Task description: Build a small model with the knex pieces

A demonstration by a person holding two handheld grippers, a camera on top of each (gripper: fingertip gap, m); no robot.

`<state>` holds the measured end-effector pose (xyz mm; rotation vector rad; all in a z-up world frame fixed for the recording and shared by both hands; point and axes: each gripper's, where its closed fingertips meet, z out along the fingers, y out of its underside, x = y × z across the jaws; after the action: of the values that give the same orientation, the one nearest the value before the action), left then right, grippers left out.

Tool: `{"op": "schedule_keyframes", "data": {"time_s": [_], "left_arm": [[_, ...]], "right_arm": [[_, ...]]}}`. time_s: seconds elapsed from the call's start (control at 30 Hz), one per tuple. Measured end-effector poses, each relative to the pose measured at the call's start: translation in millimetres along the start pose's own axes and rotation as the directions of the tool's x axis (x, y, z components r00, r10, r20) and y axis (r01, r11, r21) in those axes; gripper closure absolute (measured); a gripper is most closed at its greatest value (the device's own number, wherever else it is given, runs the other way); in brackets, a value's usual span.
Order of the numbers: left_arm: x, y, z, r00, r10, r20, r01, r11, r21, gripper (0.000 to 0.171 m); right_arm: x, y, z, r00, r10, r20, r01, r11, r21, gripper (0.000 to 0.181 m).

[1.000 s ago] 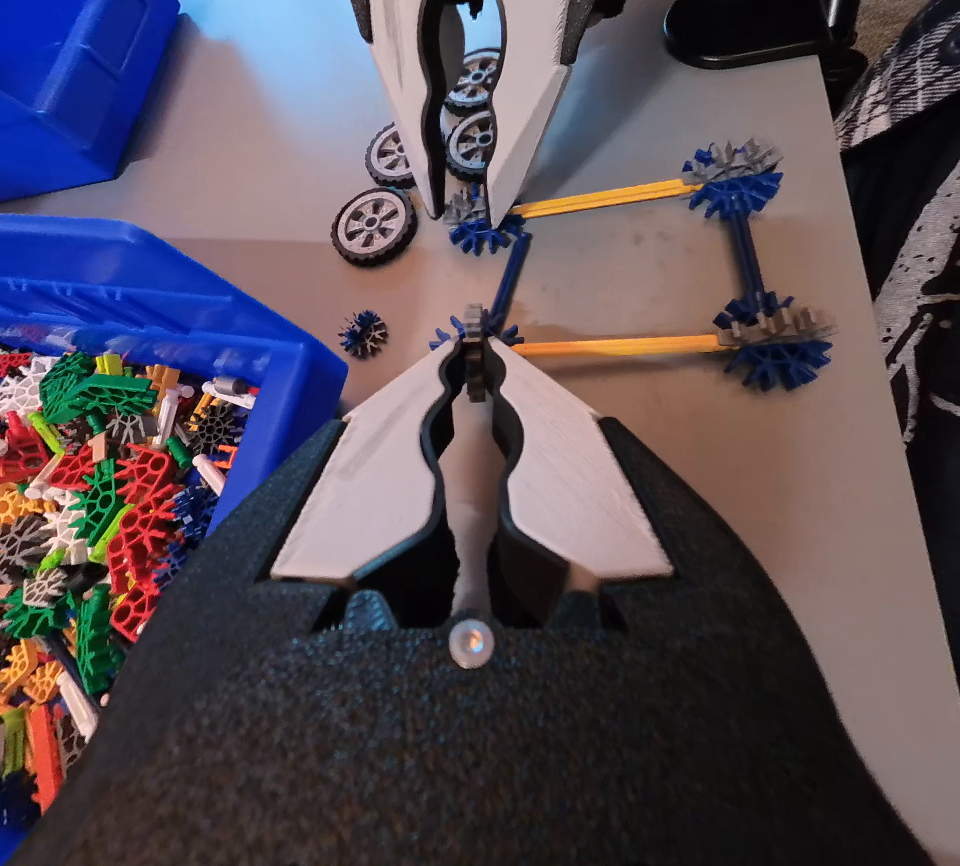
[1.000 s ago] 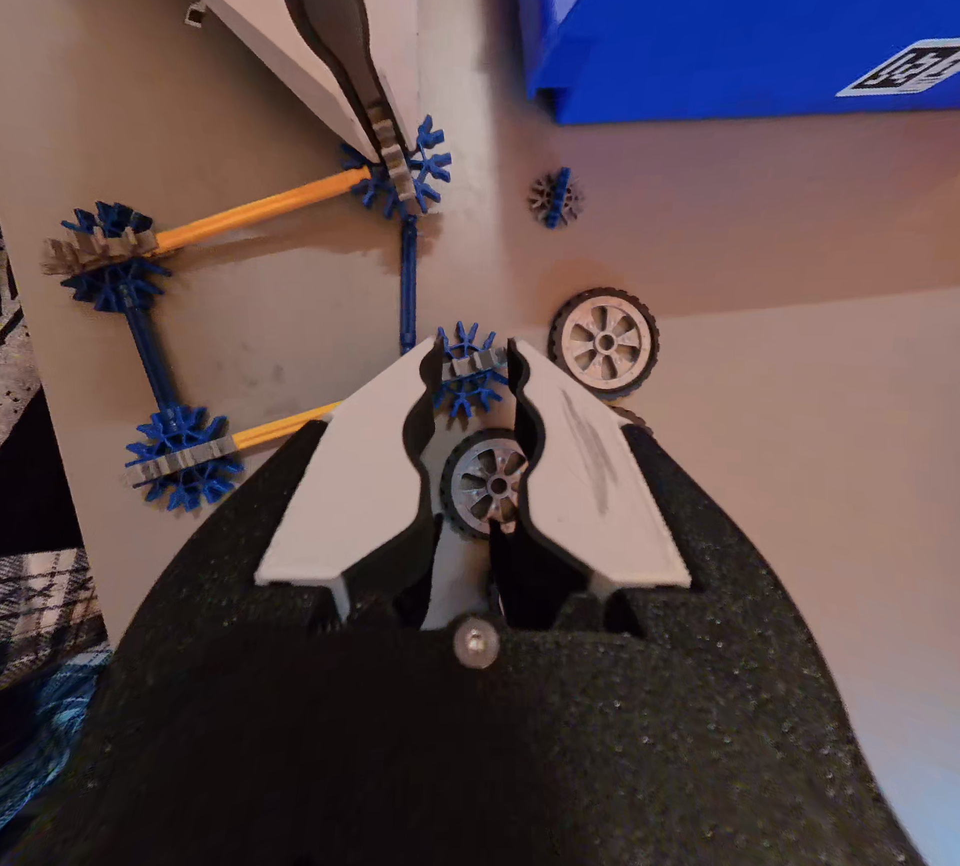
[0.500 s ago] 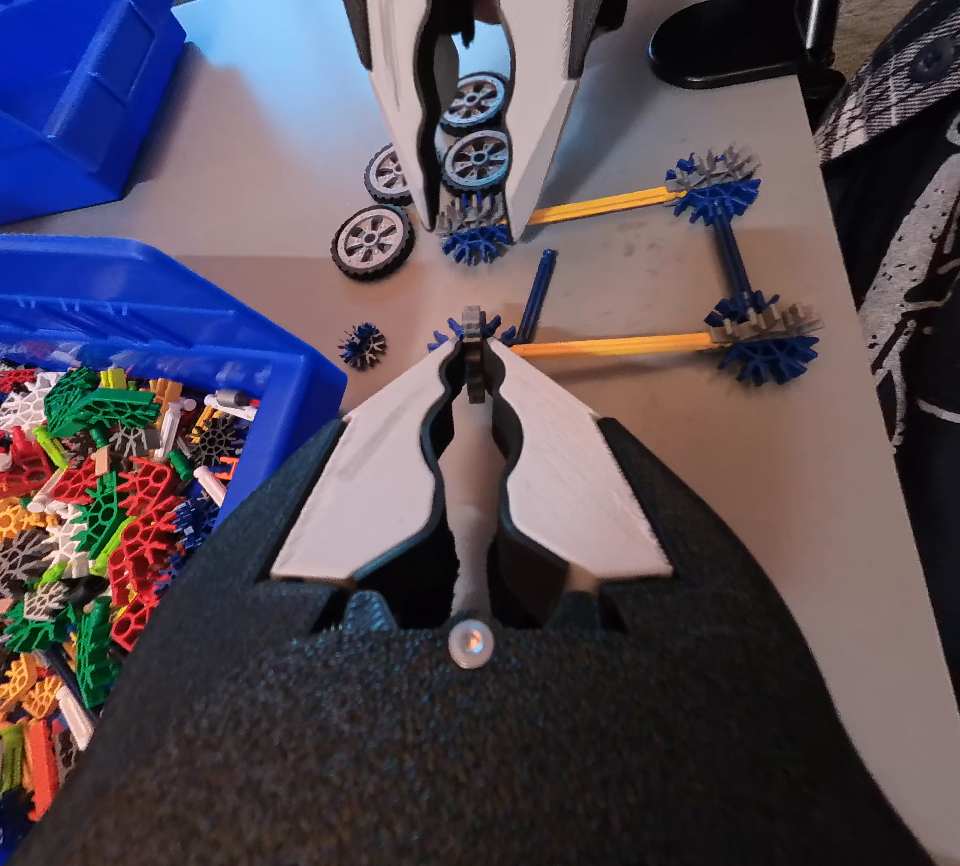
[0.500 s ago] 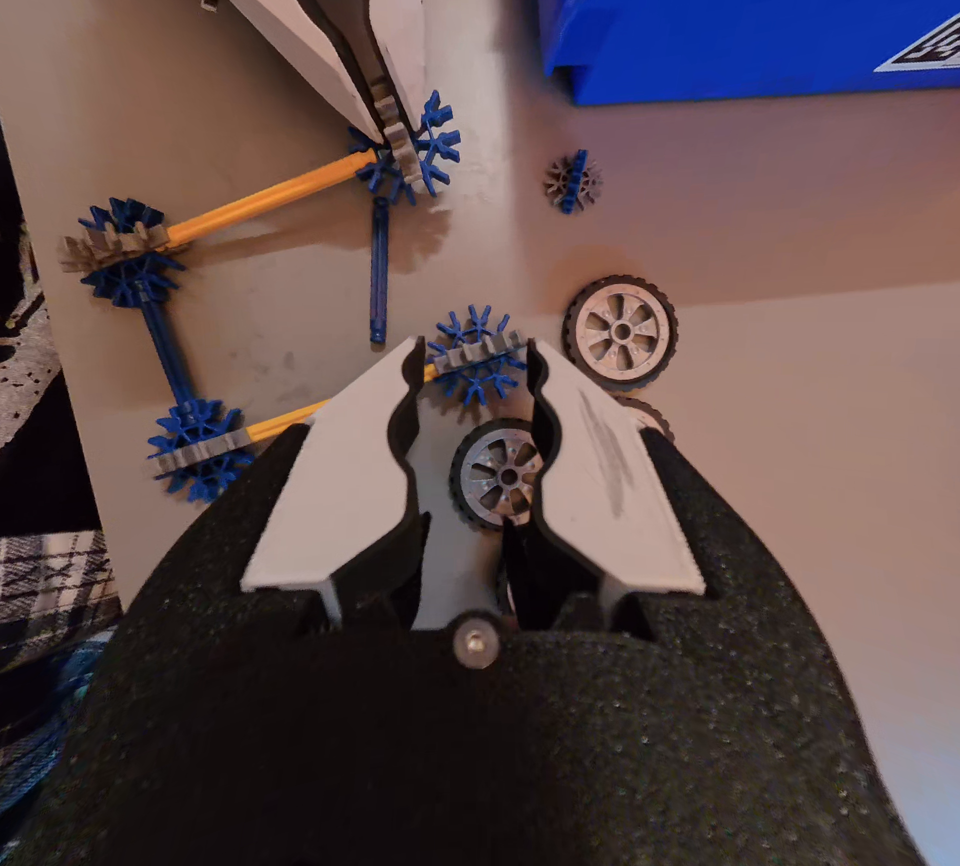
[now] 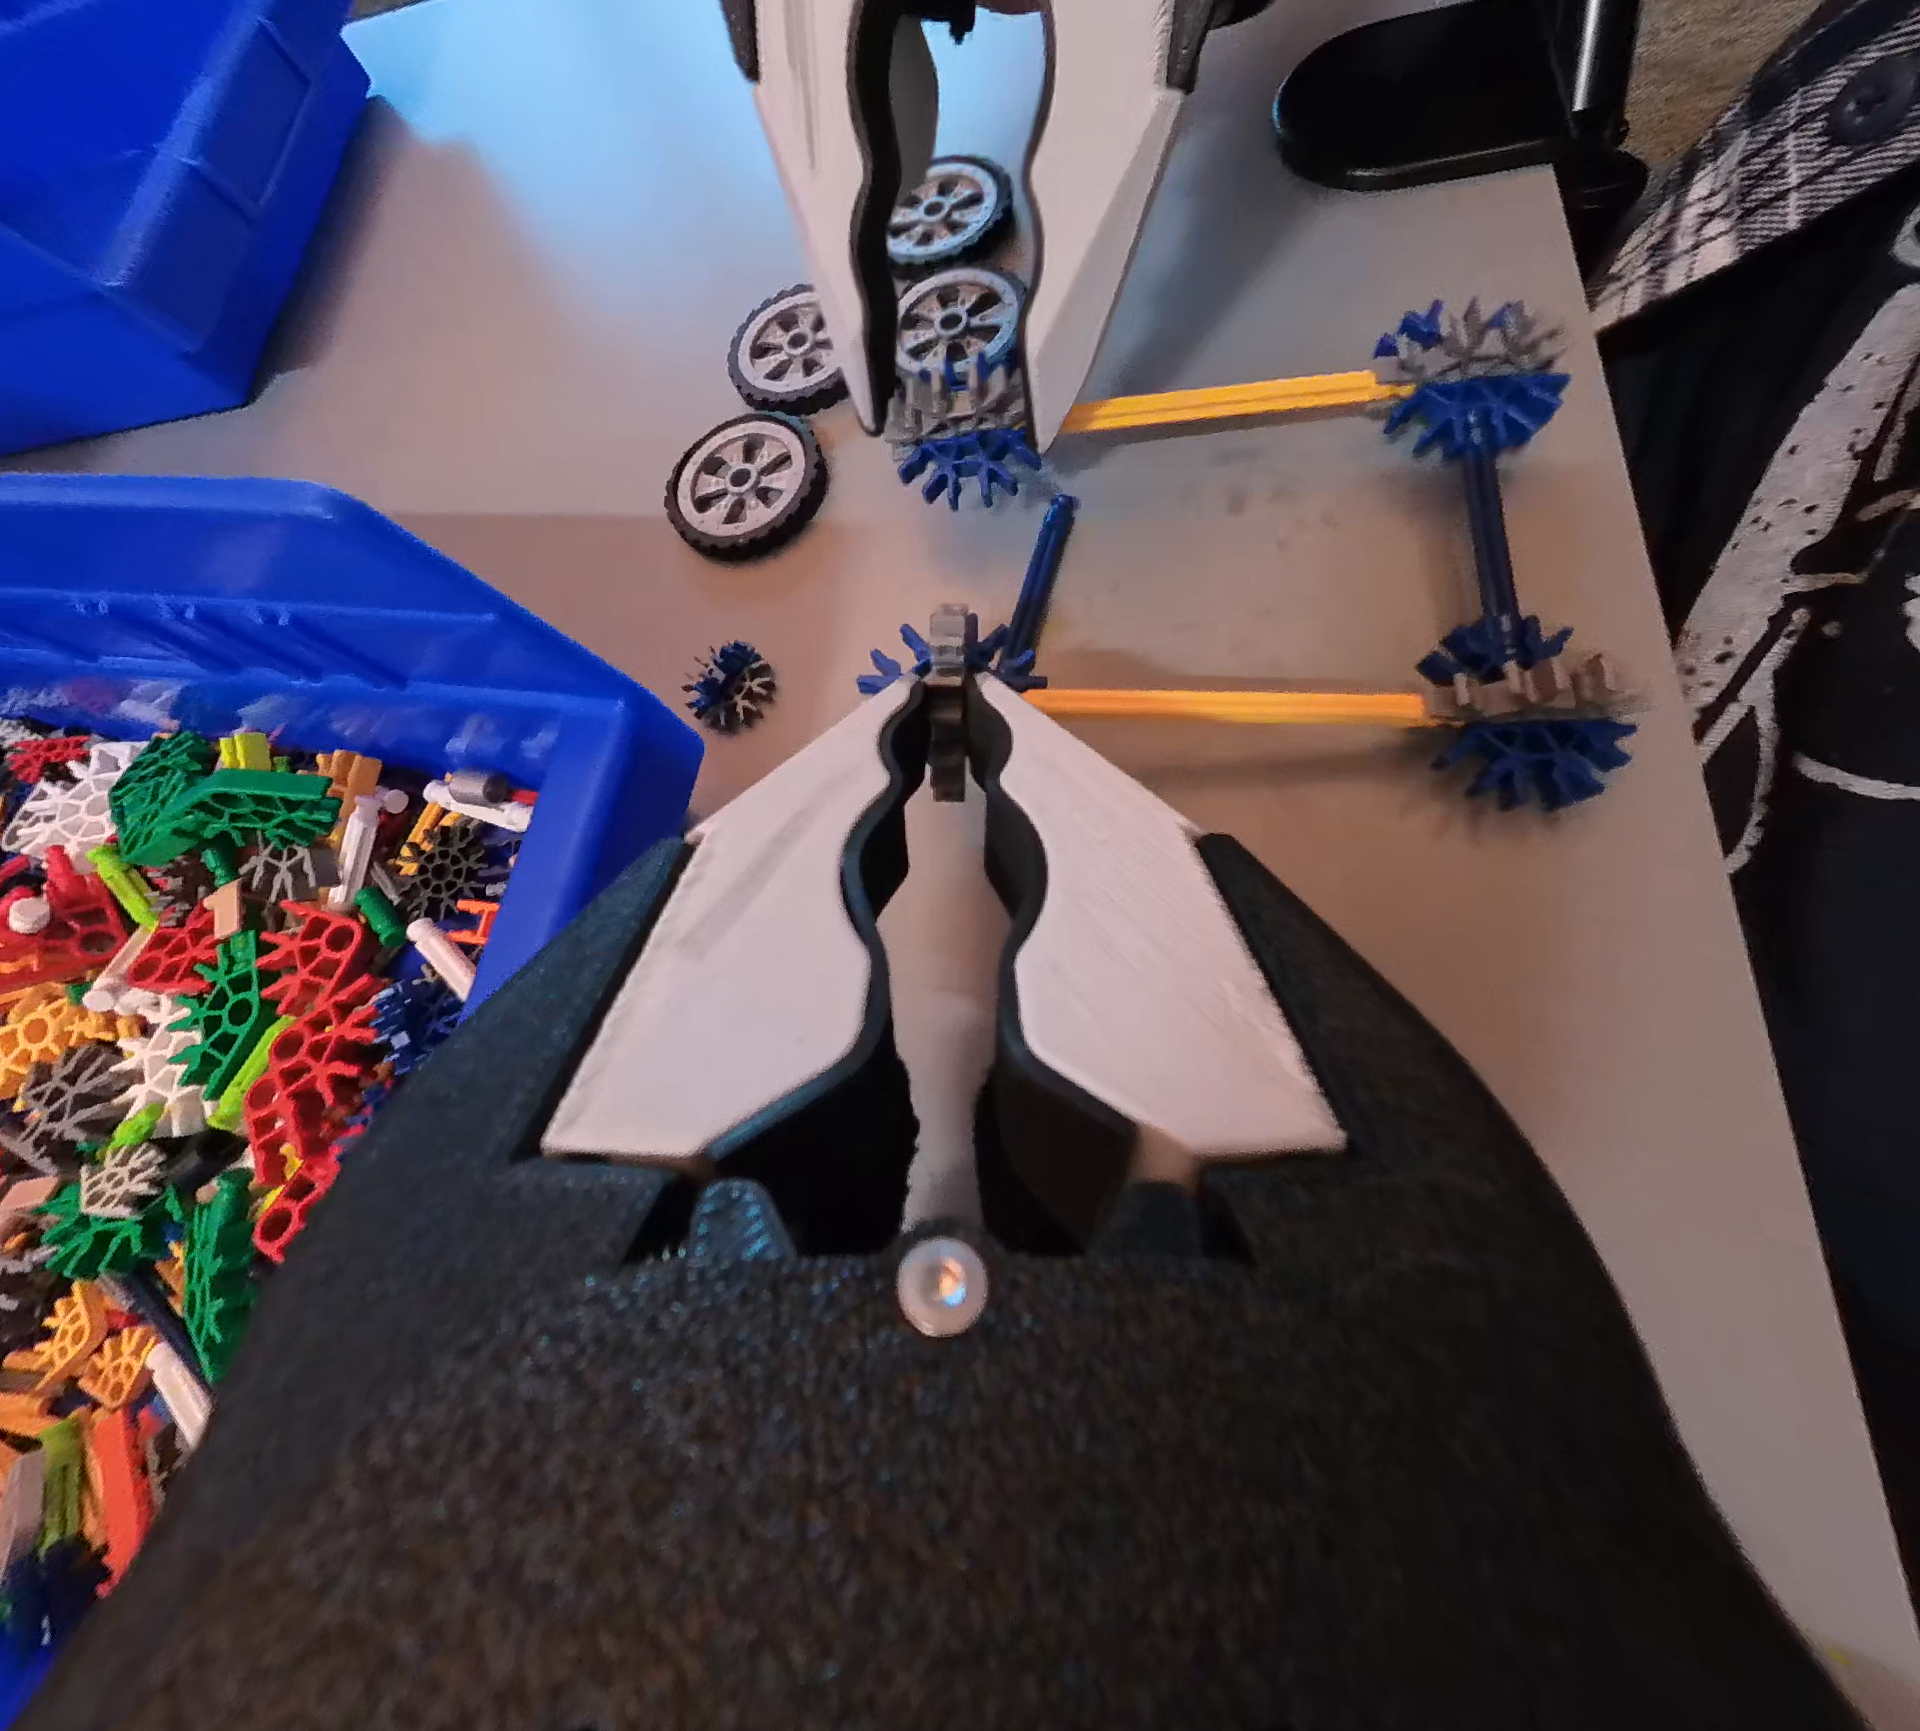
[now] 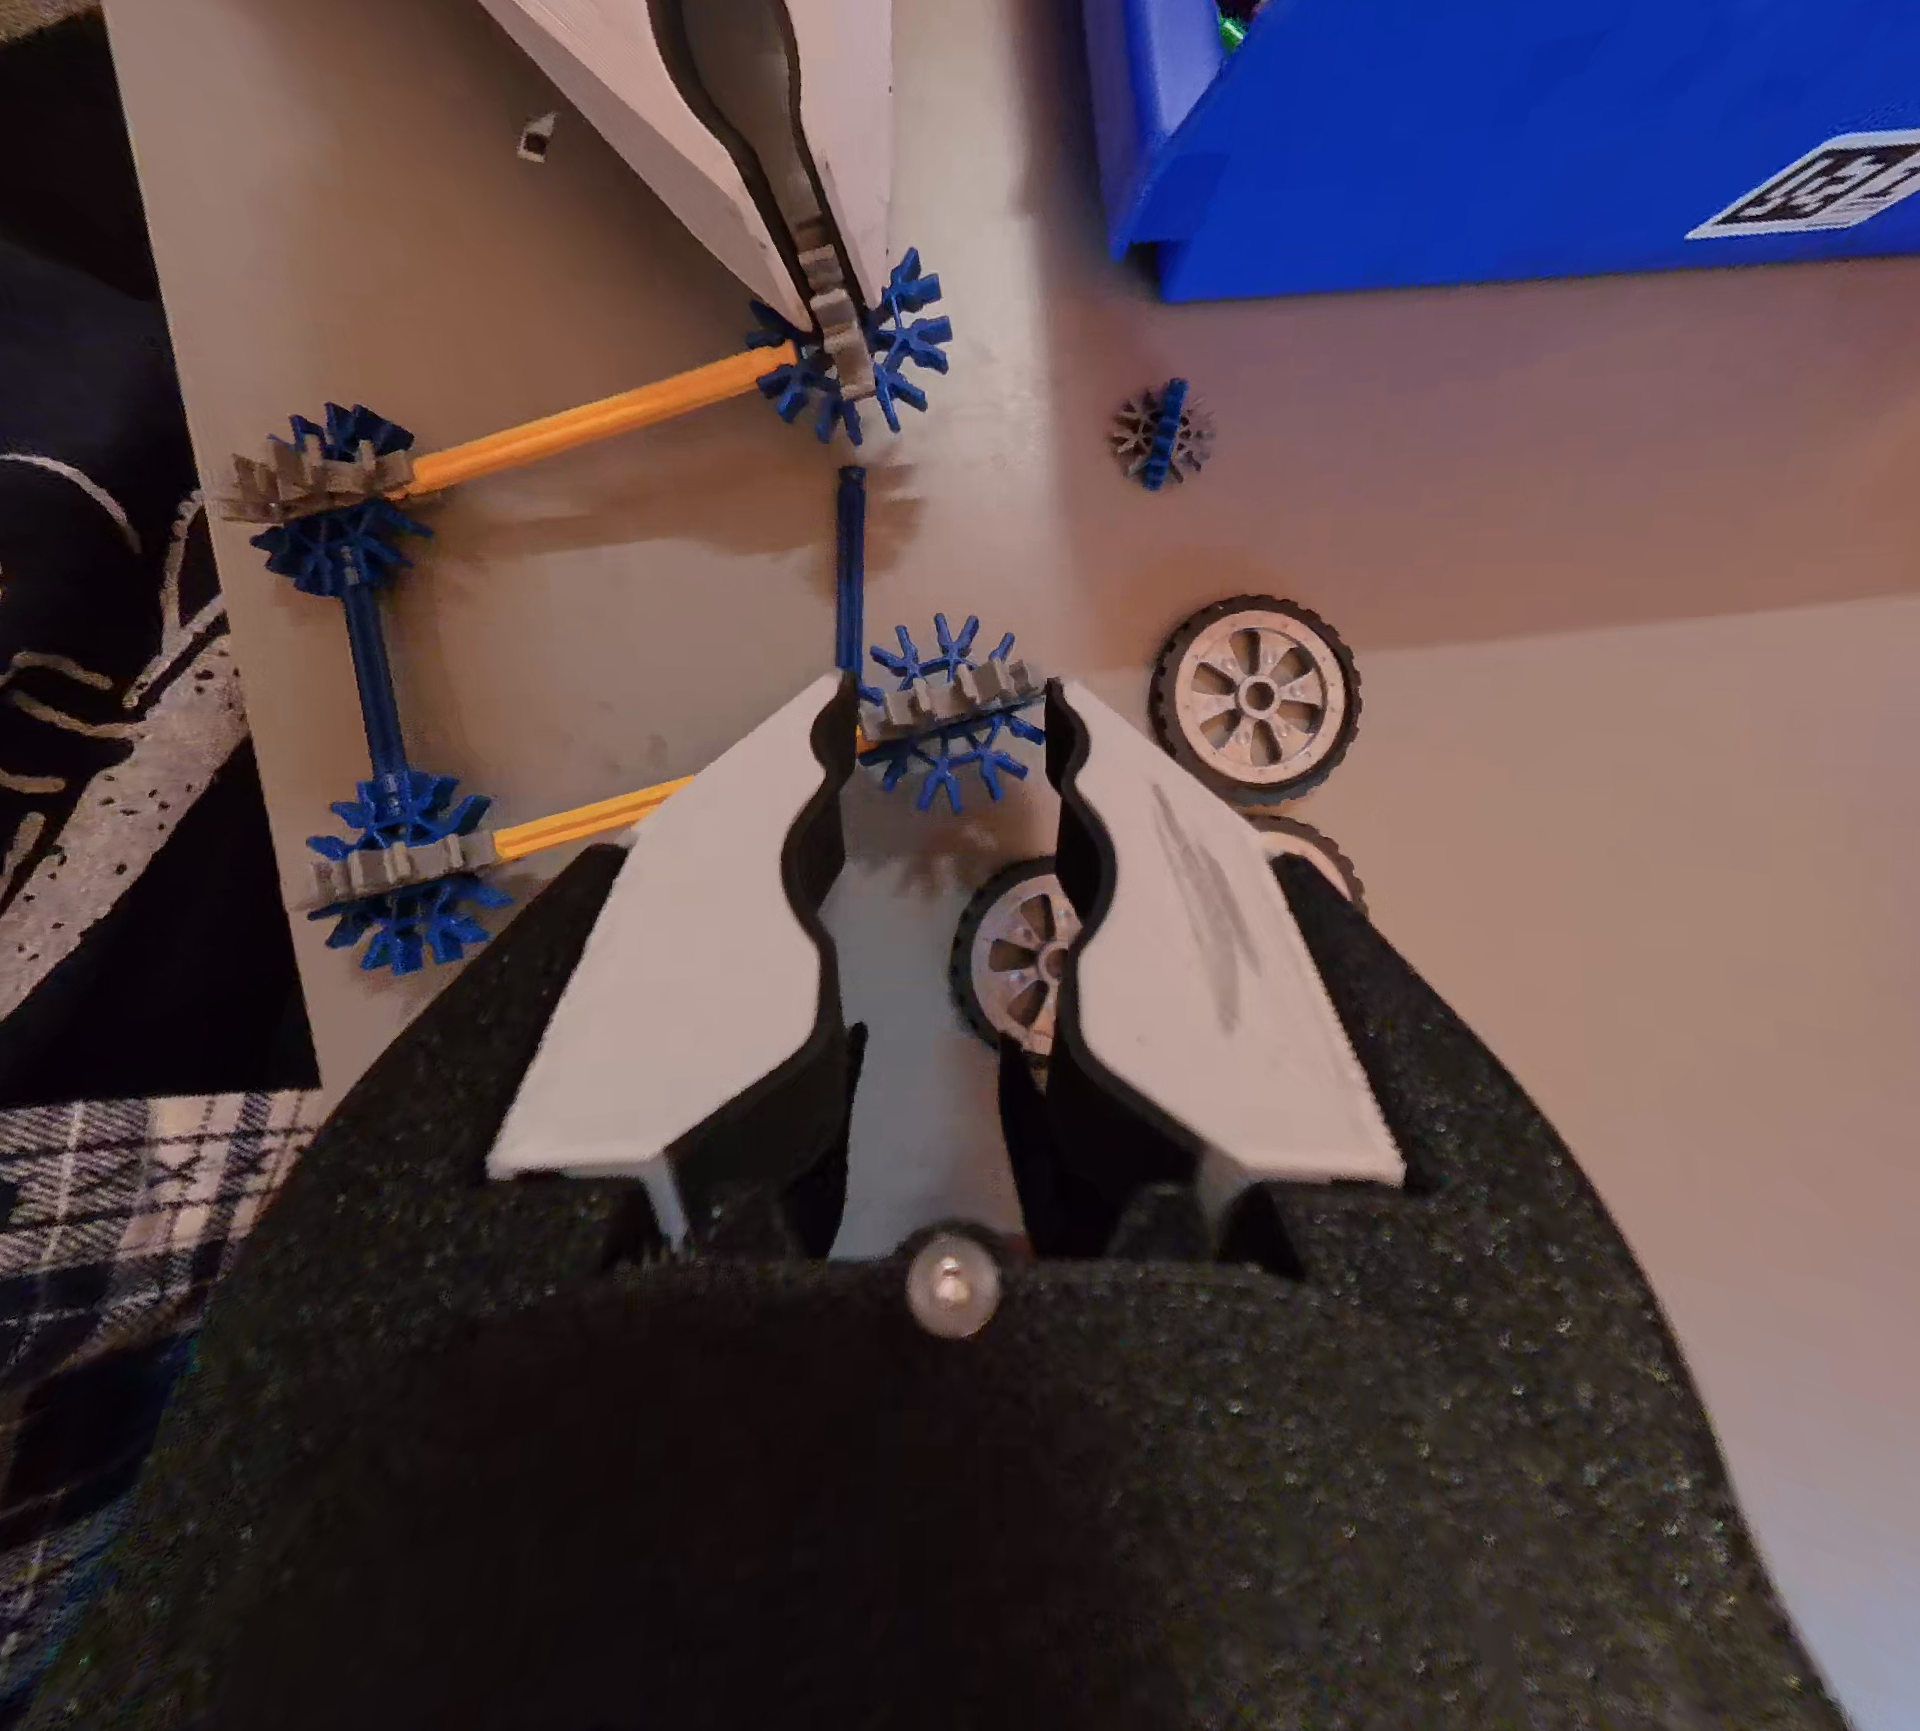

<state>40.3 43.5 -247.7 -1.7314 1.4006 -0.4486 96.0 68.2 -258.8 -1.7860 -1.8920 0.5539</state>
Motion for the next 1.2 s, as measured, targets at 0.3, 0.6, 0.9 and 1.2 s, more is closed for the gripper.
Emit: {"op": "schedule_keyframes", "data": {"time_s": [0.3,0.6,0.9,1.2], "left_arm": [[7,10,8,0.998,-0.007,-0.065,0.003,0.998,-0.067,0.165],[0,10,10,0.998,-0.026,-0.051,0.023,0.998,-0.065,0.164],[1,10,17,0.998,-0.026,-0.057,0.022,0.997,-0.077,0.164],[1,9,19,0.998,-0.03,-0.056,0.026,0.997,-0.078,0.163]], "right_arm": [[-19,7,4,0.999,0.036,-0.008,-0.036,0.999,-0.014,0.146],[-20,9,5,0.998,0.055,-0.006,-0.055,0.998,-0.009,0.146],[-20,14,4,0.998,0.065,0.008,-0.065,0.998,-0.014,0.146],[-19,16,4,0.997,0.07,0.016,-0.07,0.998,-0.008,0.146]]}}
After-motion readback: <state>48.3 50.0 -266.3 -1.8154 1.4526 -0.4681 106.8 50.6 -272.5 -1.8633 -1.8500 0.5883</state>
